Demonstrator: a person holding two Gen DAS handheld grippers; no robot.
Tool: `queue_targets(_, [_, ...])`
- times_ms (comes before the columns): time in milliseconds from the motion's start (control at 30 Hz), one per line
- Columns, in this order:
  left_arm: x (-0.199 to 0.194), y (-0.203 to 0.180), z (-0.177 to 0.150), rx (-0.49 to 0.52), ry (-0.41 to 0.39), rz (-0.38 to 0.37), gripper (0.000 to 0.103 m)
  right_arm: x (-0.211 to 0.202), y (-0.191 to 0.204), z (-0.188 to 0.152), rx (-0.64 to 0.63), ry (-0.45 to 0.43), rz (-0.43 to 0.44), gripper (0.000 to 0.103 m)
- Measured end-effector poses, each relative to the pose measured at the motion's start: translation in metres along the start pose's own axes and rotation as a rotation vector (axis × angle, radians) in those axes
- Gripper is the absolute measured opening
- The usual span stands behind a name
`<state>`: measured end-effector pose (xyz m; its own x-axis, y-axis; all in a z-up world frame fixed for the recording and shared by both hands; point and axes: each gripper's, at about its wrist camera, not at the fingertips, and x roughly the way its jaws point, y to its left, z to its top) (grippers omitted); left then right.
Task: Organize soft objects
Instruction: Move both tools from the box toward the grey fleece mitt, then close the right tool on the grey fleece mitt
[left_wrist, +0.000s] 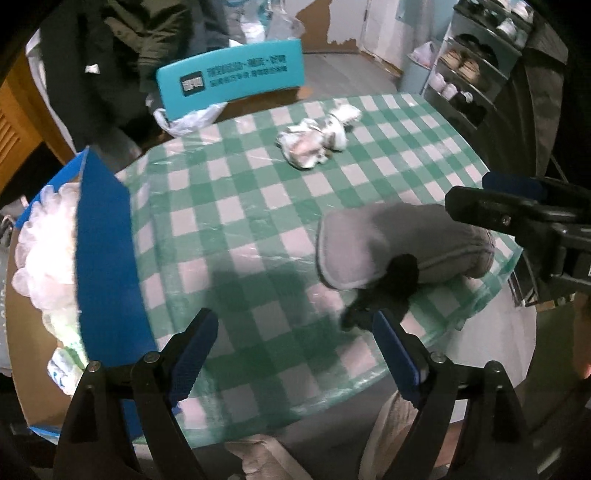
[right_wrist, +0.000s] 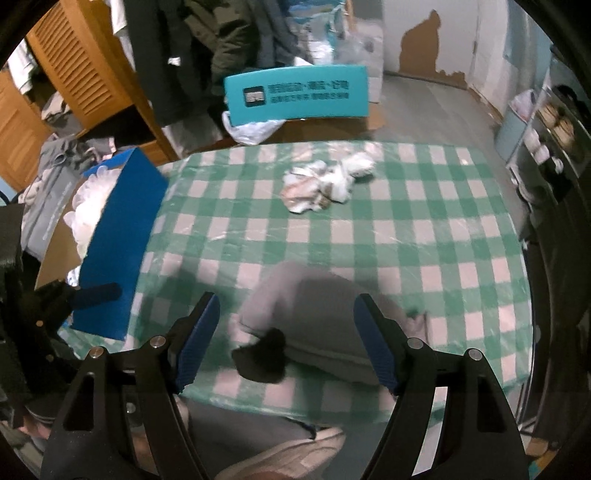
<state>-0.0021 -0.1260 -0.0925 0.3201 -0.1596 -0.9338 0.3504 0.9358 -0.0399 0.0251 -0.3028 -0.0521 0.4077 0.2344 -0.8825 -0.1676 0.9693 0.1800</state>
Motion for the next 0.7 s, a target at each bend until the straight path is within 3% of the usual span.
queue_targets(367, [0.028,-0.042,-0.004,0.064,0.040,-0.005,0.087,-0.006,-0.043,-0.015,0.088,-0.002,-0.028,0.075])
queue_targets(700, [0.056,-0.061,0.001,0.065,0.096,-0.029,0.087,0.015,-0.062,-0.034,0.096,0.065,-0.053,0.076])
